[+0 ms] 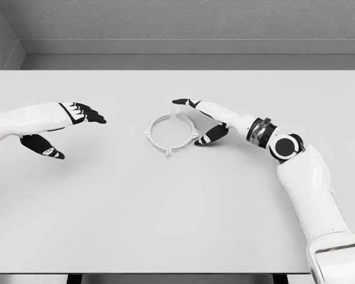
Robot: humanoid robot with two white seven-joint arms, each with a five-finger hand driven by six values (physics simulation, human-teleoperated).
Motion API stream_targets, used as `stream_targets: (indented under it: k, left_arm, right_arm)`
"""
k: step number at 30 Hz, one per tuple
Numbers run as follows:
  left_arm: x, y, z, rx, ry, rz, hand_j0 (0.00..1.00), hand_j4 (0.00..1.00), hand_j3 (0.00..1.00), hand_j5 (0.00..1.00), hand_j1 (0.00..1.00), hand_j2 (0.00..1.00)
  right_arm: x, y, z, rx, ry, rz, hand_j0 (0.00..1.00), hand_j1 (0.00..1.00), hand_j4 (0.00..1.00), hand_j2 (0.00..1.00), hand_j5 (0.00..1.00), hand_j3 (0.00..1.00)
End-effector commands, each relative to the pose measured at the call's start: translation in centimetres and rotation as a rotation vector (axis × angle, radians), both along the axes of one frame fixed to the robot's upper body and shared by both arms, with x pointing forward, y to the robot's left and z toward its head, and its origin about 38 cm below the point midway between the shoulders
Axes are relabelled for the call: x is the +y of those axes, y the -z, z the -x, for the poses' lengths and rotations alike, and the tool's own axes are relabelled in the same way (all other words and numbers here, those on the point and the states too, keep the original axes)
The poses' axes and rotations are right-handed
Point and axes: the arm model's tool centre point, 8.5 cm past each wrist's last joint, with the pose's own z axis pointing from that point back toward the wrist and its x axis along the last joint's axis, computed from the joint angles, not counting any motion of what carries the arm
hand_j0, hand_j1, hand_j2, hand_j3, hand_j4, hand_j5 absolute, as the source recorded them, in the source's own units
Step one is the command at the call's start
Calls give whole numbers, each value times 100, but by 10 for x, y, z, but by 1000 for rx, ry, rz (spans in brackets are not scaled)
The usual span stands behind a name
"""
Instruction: Assemble PVC drainage pipe clamps
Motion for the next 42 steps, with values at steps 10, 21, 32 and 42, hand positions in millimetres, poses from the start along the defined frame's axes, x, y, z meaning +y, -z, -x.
stream_targets:
  k: [10,21,32,42]
  left_arm:
    - [-5,2,-1,3,5,19,100,100,100,100,100,100]
    - [-11,1,-3,-2,14,39,100,100,100,100,100,100]
    - [-11,-4,-5,-15,13,41,100,100,100,100,100,100]
    - [-9,-5,-4,-15,11,36,100,100,100,100,100,100]
  right_arm:
    - [-32,-24,-24,-21,64,16,100,100,100,100,100,100]
    - [-17,-9,-37,78,70,15,100,100,100,100,100,100]
    - [-3,-8,-36,76,44,17,100,100,100,100,100,100]
    - [3,-7,-34,77,30,24,100,100,100,100,100,100]
